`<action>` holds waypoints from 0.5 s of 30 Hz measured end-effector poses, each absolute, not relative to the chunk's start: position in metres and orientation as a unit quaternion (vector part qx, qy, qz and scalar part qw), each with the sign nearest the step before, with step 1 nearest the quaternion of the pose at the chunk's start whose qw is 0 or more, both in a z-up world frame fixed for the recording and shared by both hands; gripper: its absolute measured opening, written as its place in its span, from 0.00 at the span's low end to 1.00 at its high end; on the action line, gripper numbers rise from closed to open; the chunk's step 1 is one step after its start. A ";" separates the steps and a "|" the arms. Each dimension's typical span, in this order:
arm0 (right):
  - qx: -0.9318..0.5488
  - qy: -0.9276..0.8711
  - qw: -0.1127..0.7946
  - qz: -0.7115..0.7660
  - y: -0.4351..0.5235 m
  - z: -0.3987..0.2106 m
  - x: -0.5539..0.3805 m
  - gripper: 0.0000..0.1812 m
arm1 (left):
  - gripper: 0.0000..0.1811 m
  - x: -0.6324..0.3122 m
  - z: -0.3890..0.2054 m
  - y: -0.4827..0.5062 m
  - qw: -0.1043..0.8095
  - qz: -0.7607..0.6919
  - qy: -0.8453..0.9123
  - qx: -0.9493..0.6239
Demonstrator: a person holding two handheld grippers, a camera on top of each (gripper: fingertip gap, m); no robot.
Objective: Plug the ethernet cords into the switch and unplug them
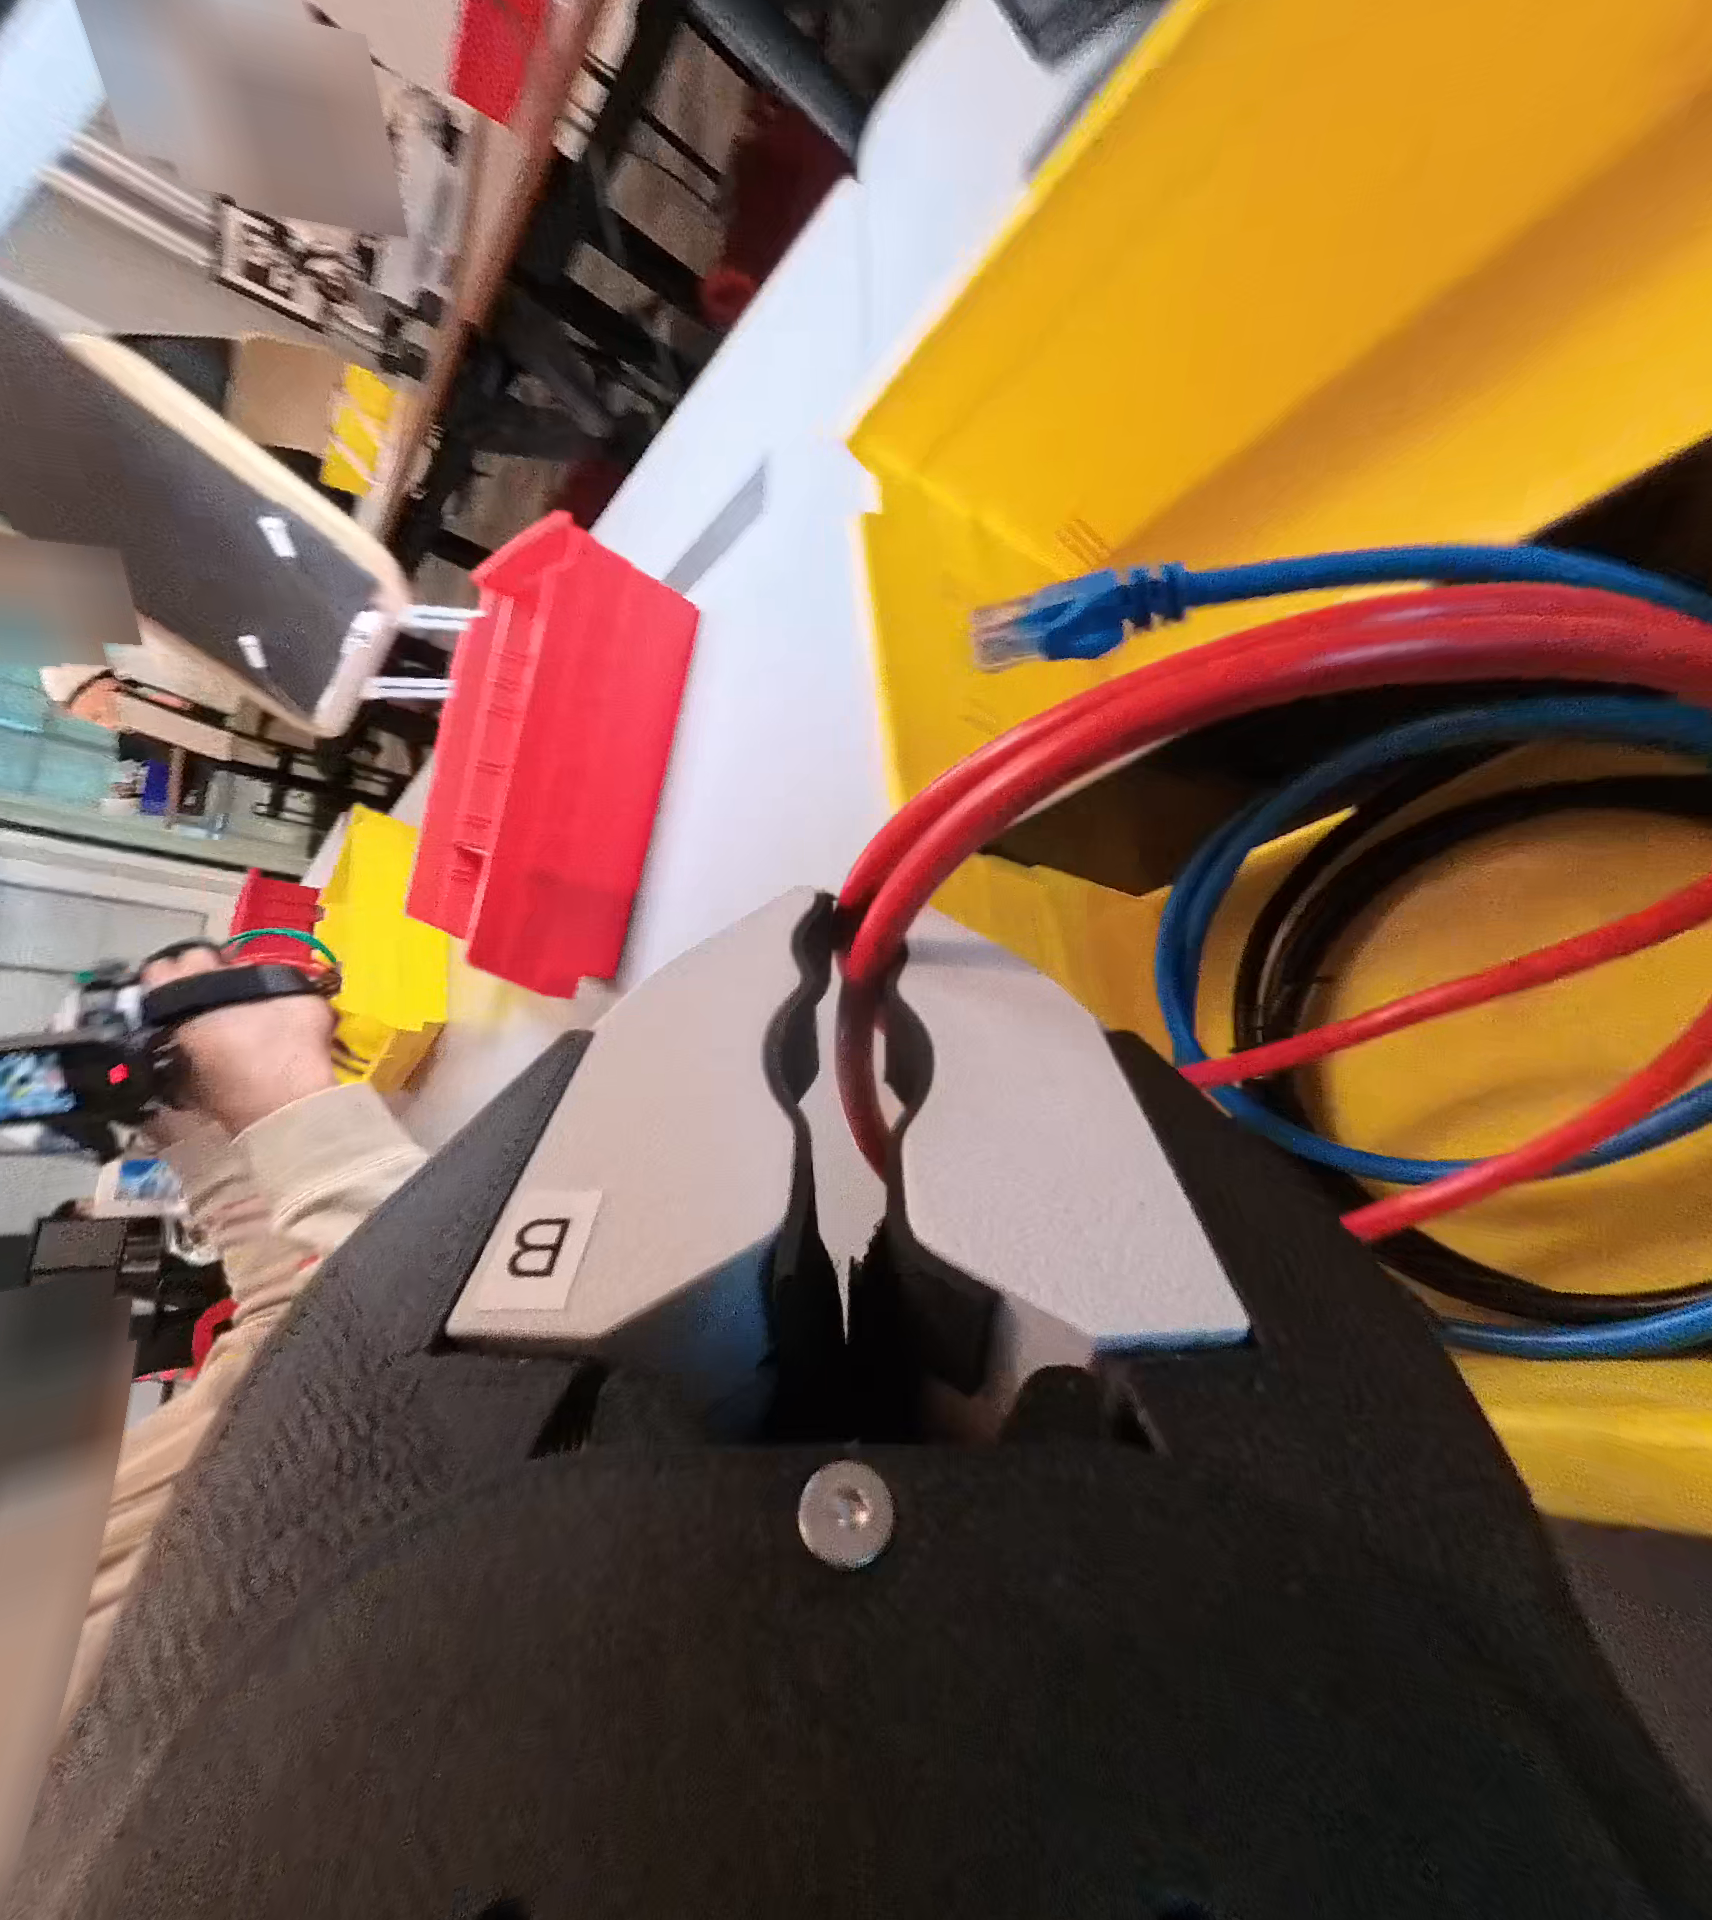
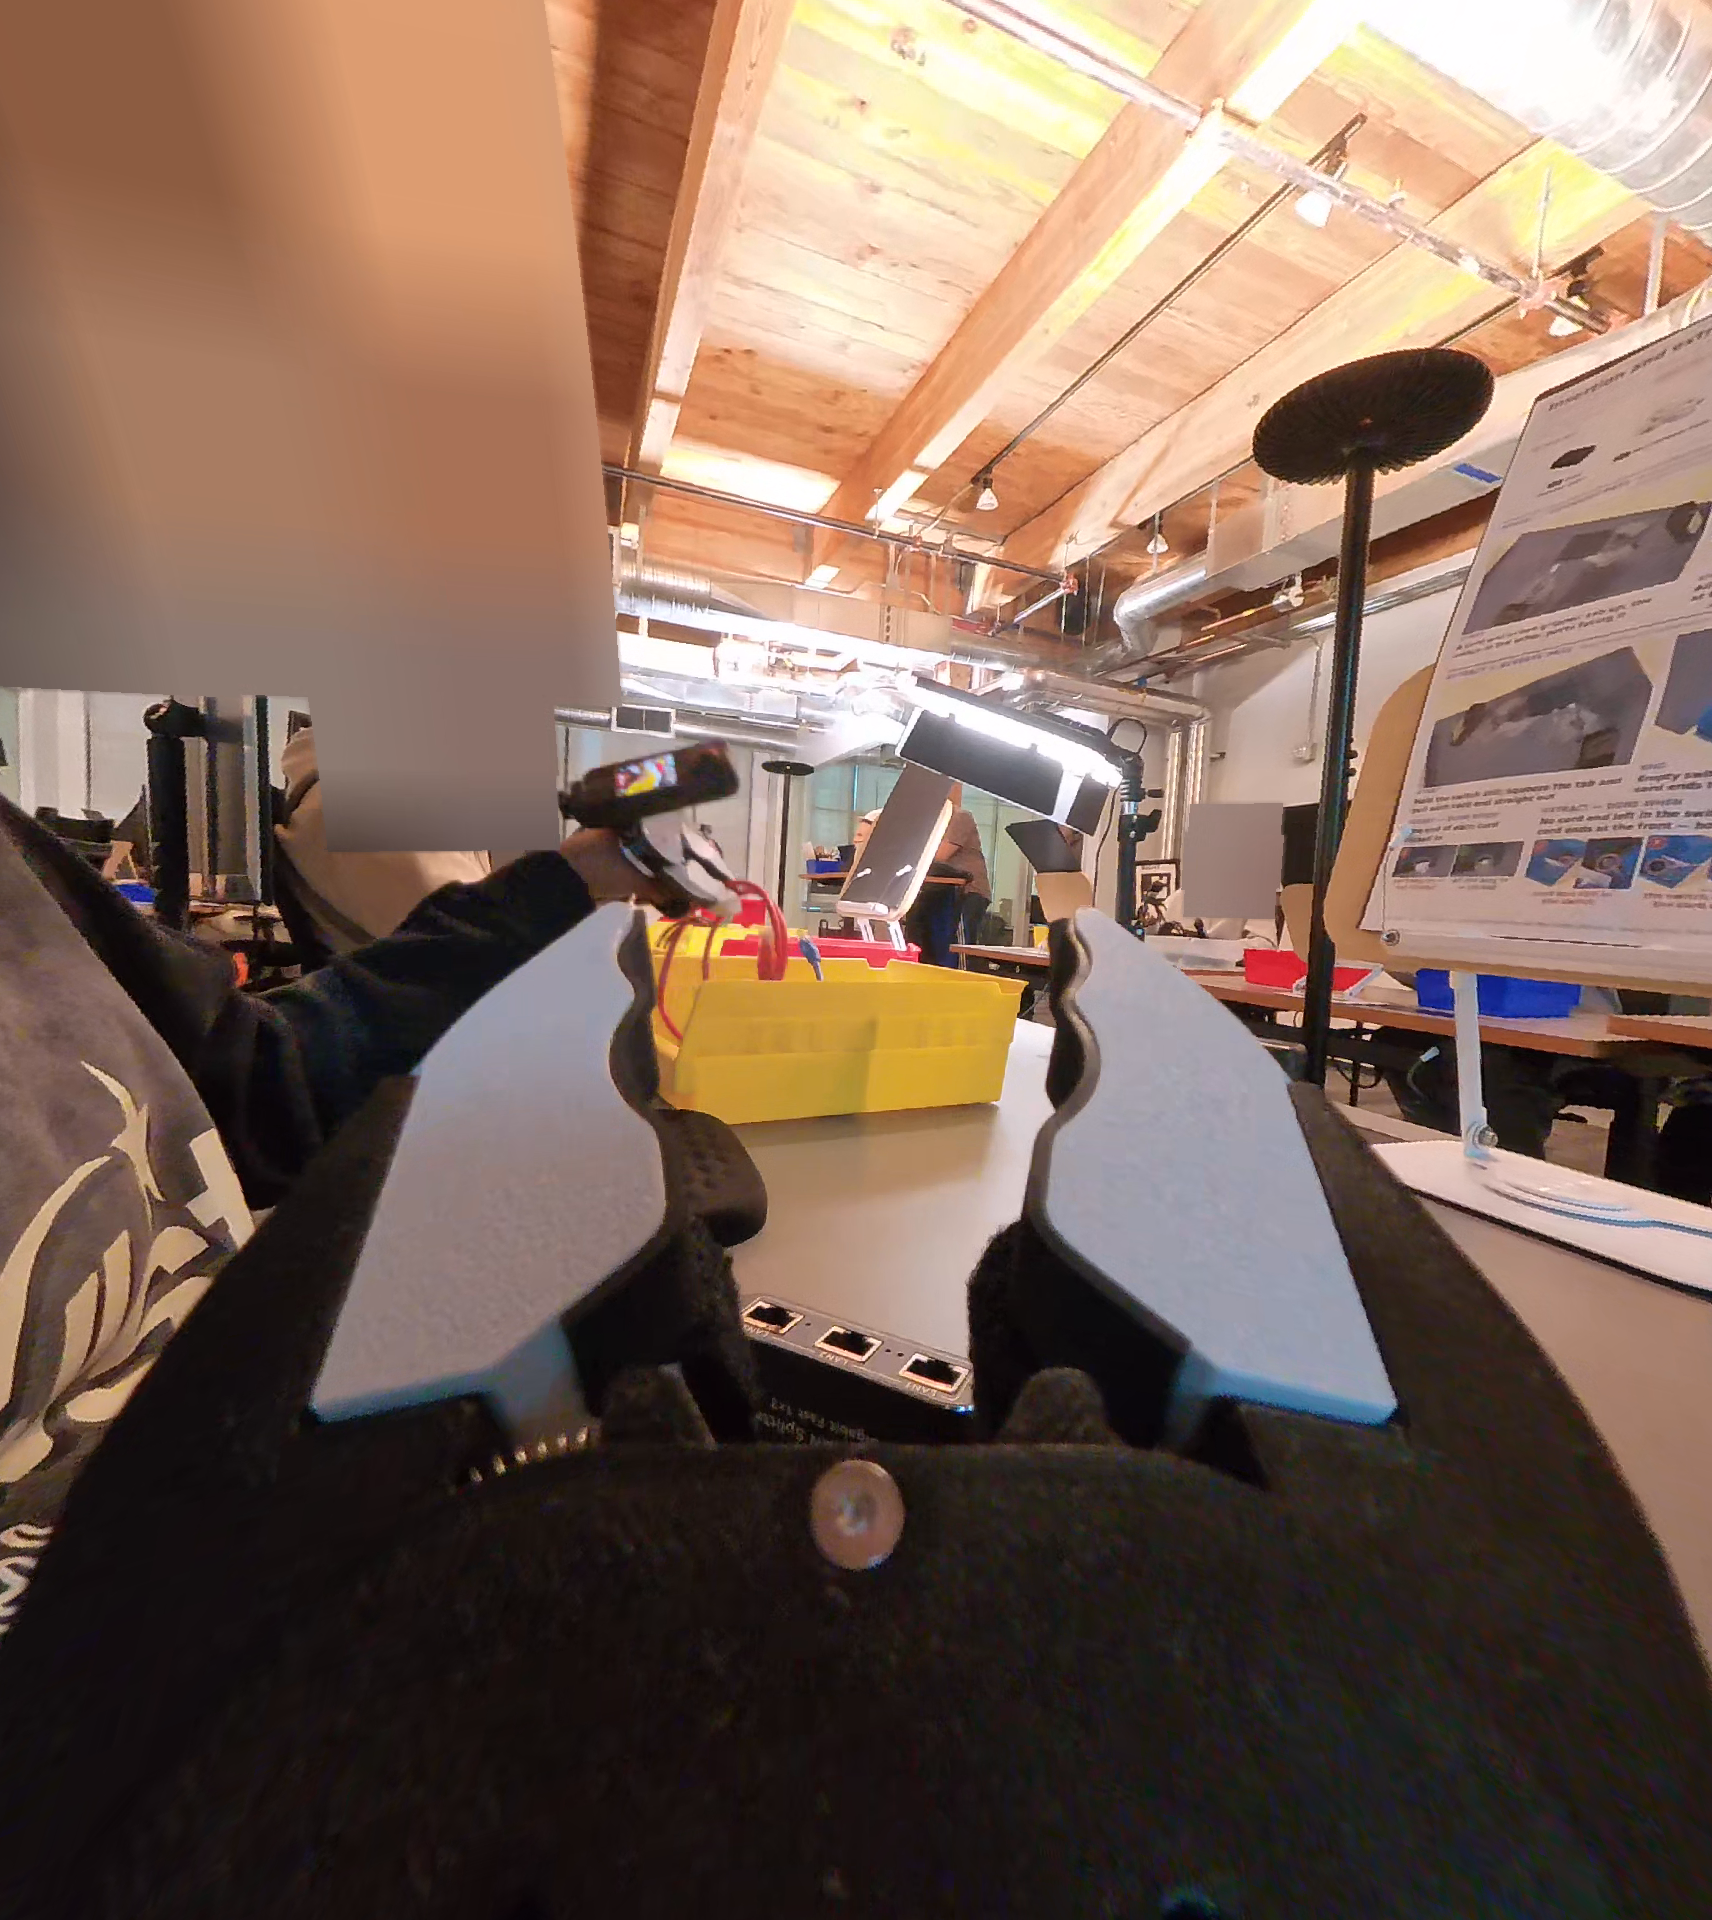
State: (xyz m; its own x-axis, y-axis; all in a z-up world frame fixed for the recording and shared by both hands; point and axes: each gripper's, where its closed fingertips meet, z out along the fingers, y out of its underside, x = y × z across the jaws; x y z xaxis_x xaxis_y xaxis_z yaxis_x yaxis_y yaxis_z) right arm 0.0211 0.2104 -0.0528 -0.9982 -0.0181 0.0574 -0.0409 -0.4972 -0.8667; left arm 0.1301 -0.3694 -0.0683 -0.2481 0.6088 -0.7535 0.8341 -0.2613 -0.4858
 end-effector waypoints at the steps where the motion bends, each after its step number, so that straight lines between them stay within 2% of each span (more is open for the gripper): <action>1: 0.029 -0.502 0.008 0.864 0.210 -0.053 0.021 0.40 | 0.04 0.135 -0.057 -0.367 0.102 -0.535 0.598 0.588; 8: 0.034 -0.514 0.026 0.857 0.206 -0.057 0.022 0.40 | 0.04 0.147 0.029 -0.321 0.003 -0.700 0.530 0.478; 15: 0.048 -0.526 0.058 0.847 0.201 -0.061 0.026 0.39 | 0.04 0.115 0.059 -0.204 -0.216 -0.773 0.414 0.430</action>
